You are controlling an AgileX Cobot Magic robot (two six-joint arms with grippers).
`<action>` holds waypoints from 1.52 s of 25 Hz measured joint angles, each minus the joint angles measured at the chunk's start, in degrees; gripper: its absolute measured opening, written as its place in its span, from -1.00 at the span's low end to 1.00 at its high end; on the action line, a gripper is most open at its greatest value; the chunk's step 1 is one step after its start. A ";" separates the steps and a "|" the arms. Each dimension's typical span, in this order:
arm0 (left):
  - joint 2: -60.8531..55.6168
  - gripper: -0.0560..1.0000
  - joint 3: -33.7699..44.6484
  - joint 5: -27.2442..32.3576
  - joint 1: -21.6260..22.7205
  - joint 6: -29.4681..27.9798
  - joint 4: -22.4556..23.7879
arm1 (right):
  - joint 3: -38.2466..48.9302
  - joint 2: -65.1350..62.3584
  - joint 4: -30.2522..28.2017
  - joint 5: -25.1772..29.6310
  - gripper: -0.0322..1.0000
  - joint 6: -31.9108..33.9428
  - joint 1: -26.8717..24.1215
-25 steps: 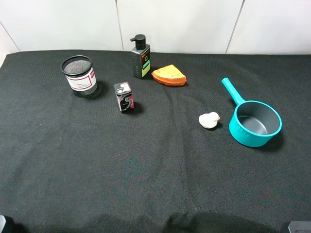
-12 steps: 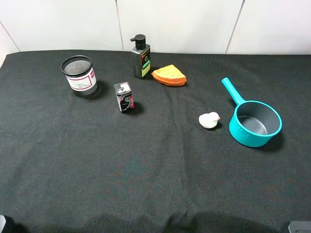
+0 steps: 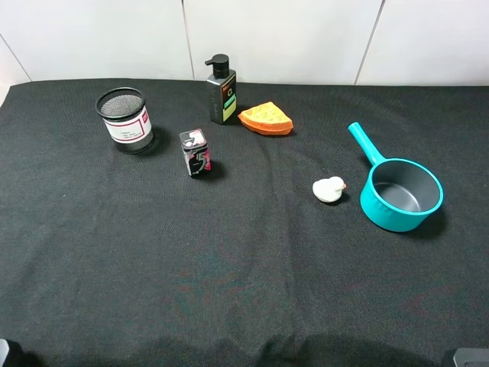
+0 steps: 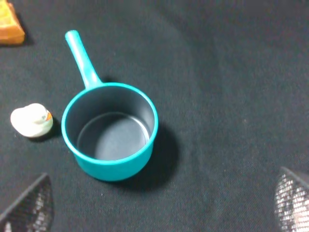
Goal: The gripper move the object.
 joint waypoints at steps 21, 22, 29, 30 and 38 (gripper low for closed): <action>0.00 0.60 0.00 0.00 0.00 0.00 0.00 | 0.01 -10.08 -1.21 -0.16 0.41 1.35 0.00; 0.00 0.60 0.00 0.00 0.00 0.00 0.00 | 0.01 -10.08 -1.21 -0.16 0.41 1.35 0.00; 0.00 0.60 0.00 0.00 0.00 0.00 0.00 | 0.01 -10.08 -1.17 -0.16 0.41 1.35 0.00; 0.00 0.60 0.00 0.00 0.00 0.00 0.00 | 0.01 -10.08 -1.15 -0.16 0.41 1.35 0.00; 0.00 0.60 0.00 0.00 0.00 0.00 0.00 | 0.01 -10.08 -1.05 -0.16 0.41 1.35 0.00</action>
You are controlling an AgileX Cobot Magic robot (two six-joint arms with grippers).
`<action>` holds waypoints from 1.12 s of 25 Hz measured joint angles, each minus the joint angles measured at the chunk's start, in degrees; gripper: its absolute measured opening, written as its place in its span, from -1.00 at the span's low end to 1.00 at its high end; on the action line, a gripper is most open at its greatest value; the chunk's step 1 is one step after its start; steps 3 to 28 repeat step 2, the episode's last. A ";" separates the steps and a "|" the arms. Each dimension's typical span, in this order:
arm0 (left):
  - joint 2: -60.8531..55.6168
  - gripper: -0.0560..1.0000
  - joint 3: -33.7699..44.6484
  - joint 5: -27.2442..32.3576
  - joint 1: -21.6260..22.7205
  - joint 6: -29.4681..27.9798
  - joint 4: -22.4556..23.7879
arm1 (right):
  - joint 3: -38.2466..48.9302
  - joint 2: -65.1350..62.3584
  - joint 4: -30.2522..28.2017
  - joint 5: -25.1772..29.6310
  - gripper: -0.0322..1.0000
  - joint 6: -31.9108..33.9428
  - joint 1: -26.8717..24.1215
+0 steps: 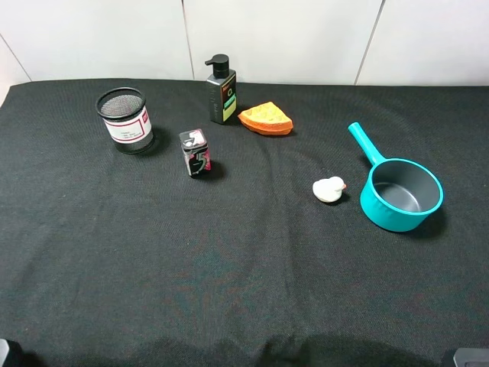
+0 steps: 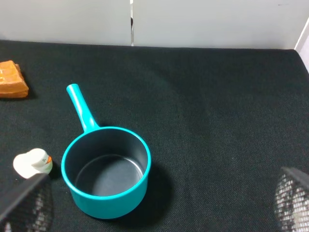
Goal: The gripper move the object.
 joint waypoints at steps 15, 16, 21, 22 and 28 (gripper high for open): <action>0.00 0.60 0.00 0.00 0.00 0.00 0.00 | 0.00 0.00 0.00 0.00 0.41 0.00 0.00; 0.00 0.60 0.00 0.00 0.00 0.00 0.00 | 0.00 0.00 0.00 0.00 0.41 0.00 0.00; 0.00 0.60 0.00 0.00 0.00 0.00 0.00 | 0.00 0.00 0.00 0.00 0.41 0.00 0.00; 0.00 0.60 0.00 0.00 0.00 0.00 0.00 | 0.00 0.00 0.00 0.00 0.41 0.00 0.00; 0.00 0.60 0.00 0.00 0.00 0.00 0.00 | 0.00 0.00 0.00 0.00 0.41 0.00 0.00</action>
